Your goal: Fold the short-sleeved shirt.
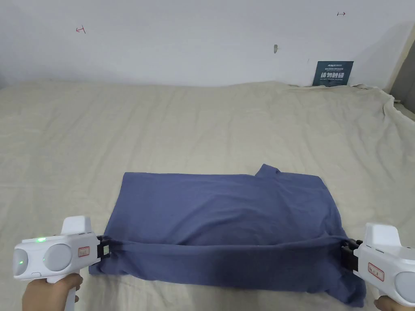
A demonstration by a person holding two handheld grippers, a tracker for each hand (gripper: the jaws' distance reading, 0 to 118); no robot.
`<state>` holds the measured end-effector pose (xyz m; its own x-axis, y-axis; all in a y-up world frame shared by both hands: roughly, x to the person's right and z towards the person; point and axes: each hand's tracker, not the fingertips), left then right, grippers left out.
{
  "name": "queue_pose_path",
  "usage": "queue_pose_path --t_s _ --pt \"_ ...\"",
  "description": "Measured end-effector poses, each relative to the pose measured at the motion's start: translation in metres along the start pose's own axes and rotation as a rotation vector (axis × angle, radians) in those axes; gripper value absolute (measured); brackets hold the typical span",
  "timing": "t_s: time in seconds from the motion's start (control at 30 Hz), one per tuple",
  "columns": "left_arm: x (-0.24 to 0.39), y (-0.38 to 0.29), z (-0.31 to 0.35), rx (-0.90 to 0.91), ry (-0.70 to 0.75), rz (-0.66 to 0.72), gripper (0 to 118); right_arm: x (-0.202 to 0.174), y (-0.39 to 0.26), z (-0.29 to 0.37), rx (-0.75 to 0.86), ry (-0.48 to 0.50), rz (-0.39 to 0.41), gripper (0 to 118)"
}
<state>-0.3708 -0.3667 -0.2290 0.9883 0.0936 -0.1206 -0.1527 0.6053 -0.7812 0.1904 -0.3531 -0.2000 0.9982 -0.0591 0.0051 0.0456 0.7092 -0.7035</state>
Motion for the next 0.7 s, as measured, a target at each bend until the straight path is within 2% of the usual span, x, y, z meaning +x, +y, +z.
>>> queue_pose_path --t_s 0.4,0.6,0.63,0.7 --pt "0.017 0.029 -0.094 -0.137 0.06 -0.072 3 0.004 0.016 -0.11 -0.185 -0.078 0.016 1" --pt "0.02 0.026 -0.096 -0.143 0.08 -0.08 4 -0.002 0.001 -0.121 -0.219 -0.093 -0.026 1" --pt "0.019 0.027 -0.094 -0.144 0.075 -0.082 6 -0.004 0.001 -0.119 -0.213 -0.097 -0.024 1" --pt "0.017 0.03 -0.089 -0.154 0.052 -0.068 22 -0.006 0.006 -0.112 -0.204 -0.091 -0.018 2"
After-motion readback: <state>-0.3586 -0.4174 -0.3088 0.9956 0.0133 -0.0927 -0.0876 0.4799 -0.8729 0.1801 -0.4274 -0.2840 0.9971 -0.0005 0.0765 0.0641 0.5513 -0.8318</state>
